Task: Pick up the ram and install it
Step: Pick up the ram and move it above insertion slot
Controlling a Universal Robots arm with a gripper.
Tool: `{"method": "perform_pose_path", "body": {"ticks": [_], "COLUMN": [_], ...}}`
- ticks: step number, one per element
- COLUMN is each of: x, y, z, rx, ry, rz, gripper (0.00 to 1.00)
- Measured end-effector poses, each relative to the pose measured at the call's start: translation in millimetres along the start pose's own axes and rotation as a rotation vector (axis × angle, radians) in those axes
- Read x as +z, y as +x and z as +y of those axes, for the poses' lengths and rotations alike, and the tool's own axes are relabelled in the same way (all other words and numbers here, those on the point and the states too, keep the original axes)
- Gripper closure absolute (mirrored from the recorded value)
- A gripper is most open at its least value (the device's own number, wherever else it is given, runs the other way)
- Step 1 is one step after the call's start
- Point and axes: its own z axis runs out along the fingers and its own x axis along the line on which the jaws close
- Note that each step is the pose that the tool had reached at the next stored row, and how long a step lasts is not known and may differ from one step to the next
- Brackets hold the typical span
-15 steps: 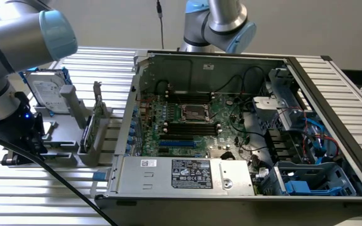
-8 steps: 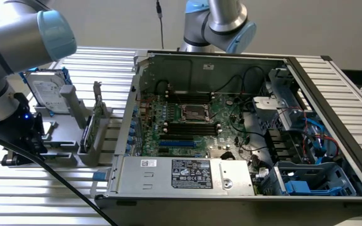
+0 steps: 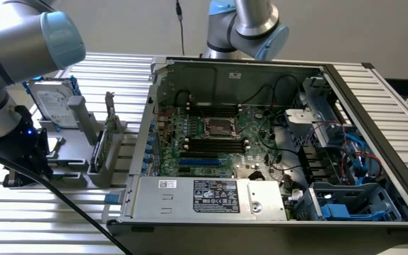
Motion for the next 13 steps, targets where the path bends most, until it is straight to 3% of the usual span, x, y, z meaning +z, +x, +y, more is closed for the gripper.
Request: {"method": "perform_pose_path", "body": {"ticks": [4,5,13], "x": [0.0,0.0,-0.2], "y": [0.2,0.3,0.8], "z": [0.0,0.1,0.1], "rx": [0.0,0.0,0.0], "ry": [0.0004,0.0004,0.0011], "rz": [-0.0045,-0.0052,-0.0117], "gripper": [0.81,0.86,0.86]}}
